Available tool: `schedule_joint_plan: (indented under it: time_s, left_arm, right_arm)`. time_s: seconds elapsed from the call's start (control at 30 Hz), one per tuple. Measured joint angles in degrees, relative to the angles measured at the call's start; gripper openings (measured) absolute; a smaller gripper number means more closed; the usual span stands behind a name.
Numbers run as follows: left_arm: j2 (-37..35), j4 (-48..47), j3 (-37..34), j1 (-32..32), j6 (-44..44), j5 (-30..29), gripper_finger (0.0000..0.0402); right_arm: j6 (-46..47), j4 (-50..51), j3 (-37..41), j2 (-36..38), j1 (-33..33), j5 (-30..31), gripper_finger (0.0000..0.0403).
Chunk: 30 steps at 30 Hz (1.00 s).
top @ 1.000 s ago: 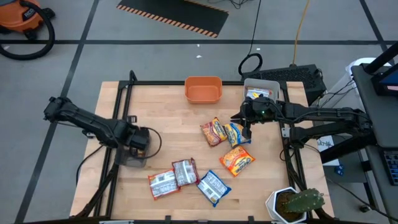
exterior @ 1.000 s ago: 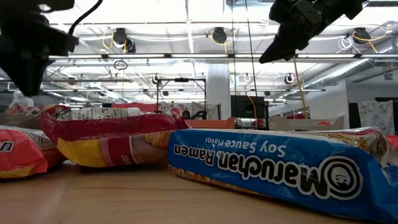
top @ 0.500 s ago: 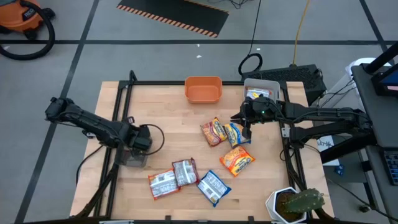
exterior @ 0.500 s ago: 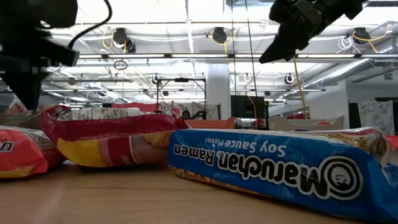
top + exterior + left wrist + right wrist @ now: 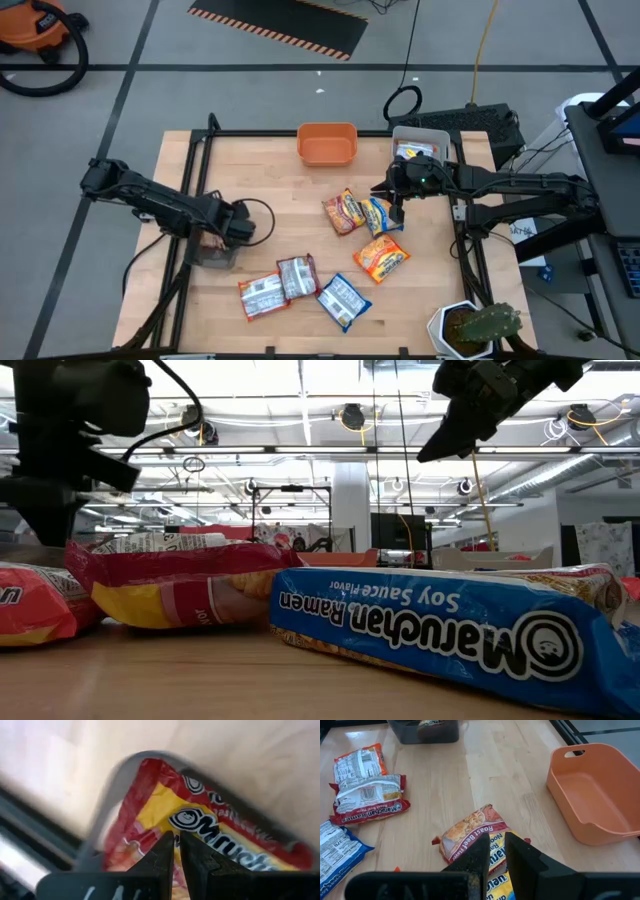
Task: Sort Maruchan noodles
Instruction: Put the middle red noodle pack into the black bin, then put the top blue noodle pack into the orange bin
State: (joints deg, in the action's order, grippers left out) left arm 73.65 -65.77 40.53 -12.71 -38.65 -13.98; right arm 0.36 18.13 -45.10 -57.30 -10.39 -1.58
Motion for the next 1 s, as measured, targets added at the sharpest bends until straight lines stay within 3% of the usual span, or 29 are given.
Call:
schedule_joint_plan:
  time_s: [0.23,0.4,0.53,0.8,1.0]
  left_arm:
    - [-0.7,-3.5,0.8,0.0,-0.9,1.5,0.0037]
    - [-1.3,-13.1,7.5,-0.1,-7.2,1.4,0.0037]
    - [-1.4,-17.5,15.5,-1.5,-11.9,-5.2,0.0037]
    - [-1.4,-4.5,21.8,-3.1,-2.5,-19.0,0.0037]
    - [-1.3,10.2,21.8,-1.6,8.6,-21.0,0.0037]
  right_arm:
    - [0.0,0.2,0.0,0.0,0.0,-0.2,0.0055]
    - [1.2,0.1,0.0,0.0,0.0,0.1,0.0055]
    - [3.5,0.1,0.0,0.0,0.0,1.7,0.0055]
    - [10.0,-0.6,0.0,-1.4,0.9,1.6,0.0055]
    - [12.0,1.0,0.0,-2.9,2.7,1.5,0.0055]
